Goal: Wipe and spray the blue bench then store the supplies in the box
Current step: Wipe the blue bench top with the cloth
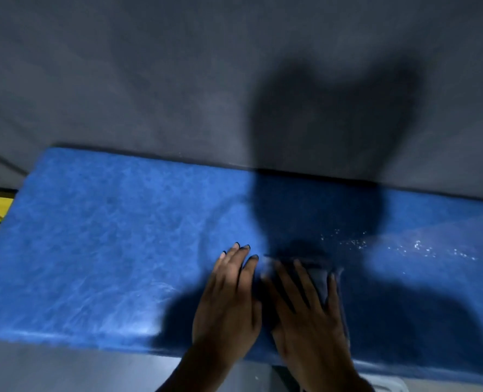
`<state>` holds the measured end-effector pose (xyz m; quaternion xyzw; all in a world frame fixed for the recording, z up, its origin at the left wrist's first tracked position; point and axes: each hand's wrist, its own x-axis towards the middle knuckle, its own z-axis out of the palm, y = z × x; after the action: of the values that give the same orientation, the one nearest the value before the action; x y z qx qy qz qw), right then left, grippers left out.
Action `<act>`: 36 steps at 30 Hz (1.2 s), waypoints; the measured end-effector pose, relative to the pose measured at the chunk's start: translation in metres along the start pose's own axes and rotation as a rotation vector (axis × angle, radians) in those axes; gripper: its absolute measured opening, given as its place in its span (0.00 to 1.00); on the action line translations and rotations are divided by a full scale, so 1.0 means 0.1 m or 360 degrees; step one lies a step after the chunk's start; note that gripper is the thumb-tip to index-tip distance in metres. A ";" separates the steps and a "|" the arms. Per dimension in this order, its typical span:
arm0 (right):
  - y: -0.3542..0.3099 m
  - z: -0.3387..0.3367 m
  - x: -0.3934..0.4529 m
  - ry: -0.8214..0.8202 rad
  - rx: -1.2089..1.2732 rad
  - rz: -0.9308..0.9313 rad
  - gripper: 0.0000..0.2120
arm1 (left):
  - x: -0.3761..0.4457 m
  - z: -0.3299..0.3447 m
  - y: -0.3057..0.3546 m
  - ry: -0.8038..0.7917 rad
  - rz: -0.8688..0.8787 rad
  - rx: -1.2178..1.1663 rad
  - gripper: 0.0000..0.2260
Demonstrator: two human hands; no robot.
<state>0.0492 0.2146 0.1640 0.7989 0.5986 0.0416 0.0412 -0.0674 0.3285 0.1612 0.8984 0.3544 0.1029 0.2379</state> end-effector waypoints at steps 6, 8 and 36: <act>0.39 0.03 0.82 -0.0041 0.0080 -0.0078 0.33 | -0.01 0.06 0.00 0.0048 -0.0016 0.0145 0.30; 0.52 0.08 1.11 0.0063 0.0094 -0.0053 0.31 | -0.02 0.06 0.00 0.0062 -0.0004 0.0197 0.29; 1.04 0.18 -1.13 0.0365 0.0079 0.0243 0.35 | 0.10 0.61 1.14 0.0133 -0.0171 0.0239 0.24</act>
<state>0.1187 0.0767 0.1561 0.8329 0.5376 0.1209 -0.0505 0.0287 0.2417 0.1657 0.8884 0.4183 0.1006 0.1602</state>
